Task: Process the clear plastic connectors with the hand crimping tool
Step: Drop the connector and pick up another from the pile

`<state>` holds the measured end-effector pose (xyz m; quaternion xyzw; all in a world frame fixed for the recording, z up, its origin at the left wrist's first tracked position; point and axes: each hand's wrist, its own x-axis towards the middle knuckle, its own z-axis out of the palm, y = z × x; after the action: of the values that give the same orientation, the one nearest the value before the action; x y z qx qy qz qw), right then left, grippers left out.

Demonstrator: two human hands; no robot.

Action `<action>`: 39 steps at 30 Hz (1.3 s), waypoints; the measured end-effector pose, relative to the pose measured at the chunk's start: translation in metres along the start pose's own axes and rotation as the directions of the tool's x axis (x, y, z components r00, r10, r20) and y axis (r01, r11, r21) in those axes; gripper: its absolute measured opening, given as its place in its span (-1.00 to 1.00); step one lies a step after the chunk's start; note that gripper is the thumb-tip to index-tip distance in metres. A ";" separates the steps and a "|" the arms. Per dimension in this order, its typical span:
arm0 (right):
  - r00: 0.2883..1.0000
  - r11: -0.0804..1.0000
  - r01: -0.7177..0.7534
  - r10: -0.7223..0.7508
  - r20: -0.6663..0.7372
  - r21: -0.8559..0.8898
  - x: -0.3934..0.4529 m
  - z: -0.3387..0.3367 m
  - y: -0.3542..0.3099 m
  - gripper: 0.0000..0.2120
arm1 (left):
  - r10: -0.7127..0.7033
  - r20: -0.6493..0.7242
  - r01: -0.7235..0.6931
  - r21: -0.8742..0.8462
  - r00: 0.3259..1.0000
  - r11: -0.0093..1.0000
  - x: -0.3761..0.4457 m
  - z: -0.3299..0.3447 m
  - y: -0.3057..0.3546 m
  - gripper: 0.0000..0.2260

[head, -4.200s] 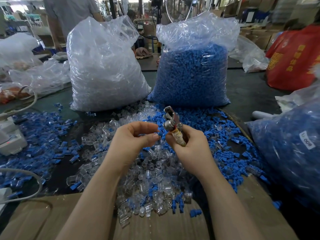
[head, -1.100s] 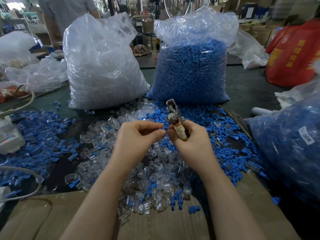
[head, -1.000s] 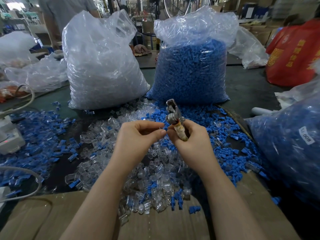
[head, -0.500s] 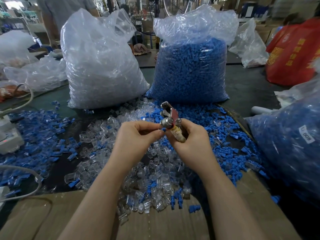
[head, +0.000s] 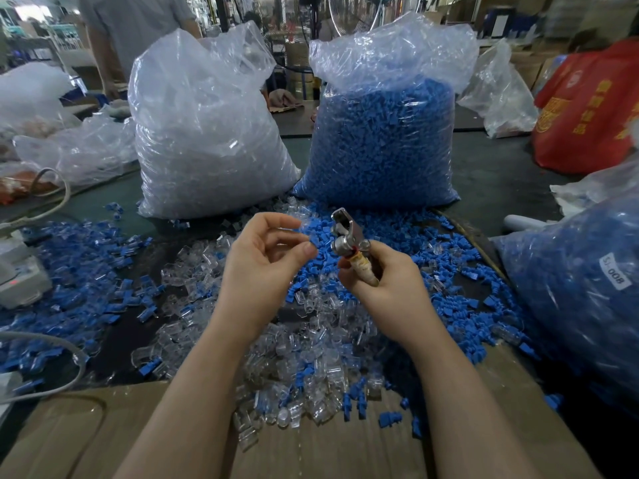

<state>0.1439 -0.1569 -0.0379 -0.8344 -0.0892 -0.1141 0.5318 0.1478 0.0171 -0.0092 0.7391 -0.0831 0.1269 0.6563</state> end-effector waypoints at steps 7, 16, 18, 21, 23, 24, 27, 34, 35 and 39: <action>0.995 0.998 -0.014 0.020 0.095 -0.063 0.001 0.002 0.002 -0.87 | 0.112 0.046 -0.115 0.068 0.993 0.991 -0.001 -0.003 0.001 -0.70; 0.990 0.994 0.000 0.016 0.138 -0.112 -0.001 0.004 0.002 -0.86 | 0.154 0.087 -0.162 0.096 0.984 0.982 -0.002 -0.004 0.001 -0.66; 0.990 0.993 0.002 0.014 0.137 -0.116 -0.001 0.004 0.002 -0.87 | 0.149 0.094 -0.157 0.089 0.984 0.984 -0.002 -0.003 0.001 -0.66; 0.991 0.992 0.006 0.012 0.134 -0.128 -0.001 0.004 0.002 -0.89 | 0.144 0.099 -0.151 0.073 0.985 0.986 -0.002 -0.003 0.001 -0.67; 0.992 0.988 0.018 0.002 0.129 -0.153 -0.002 0.003 0.003 -0.90 | 0.139 0.104 -0.145 0.054 0.985 0.988 -0.002 -0.002 0.001 -0.68; 0.992 0.985 0.026 -0.005 0.125 -0.168 -0.002 0.003 0.003 -0.90 | 0.136 0.106 -0.142 0.043 0.985 0.989 -0.003 -0.002 0.002 -0.68; 0.994 0.977 0.047 -0.025 0.104 -0.208 -0.003 0.003 0.002 -0.85 | 0.130 0.114 -0.132 0.011 0.985 0.991 -0.003 -0.002 0.002 -0.69; 0.995 0.963 0.070 -0.050 0.081 -0.261 -0.002 0.005 0.003 -0.78 | 0.119 0.121 -0.123 0.020 0.986 0.992 -0.003 -0.003 0.003 -0.67; 0.995 0.960 0.073 -0.053 0.083 -0.271 -0.003 0.005 0.003 -0.78 | 0.115 0.119 -0.119 0.030 0.986 0.992 -0.003 -0.003 0.003 -0.67; 0.996 0.946 0.082 -0.071 0.044 -0.314 -0.003 0.006 0.000 -0.78 | 0.053 0.105 -0.057 0.035 0.993 0.998 -0.002 -0.006 0.003 -0.72</action>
<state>0.1417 -0.1515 -0.0415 -0.9063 -0.1108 -0.1338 0.3853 0.1444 0.0226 -0.0058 0.7545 -0.1352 0.1077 0.6331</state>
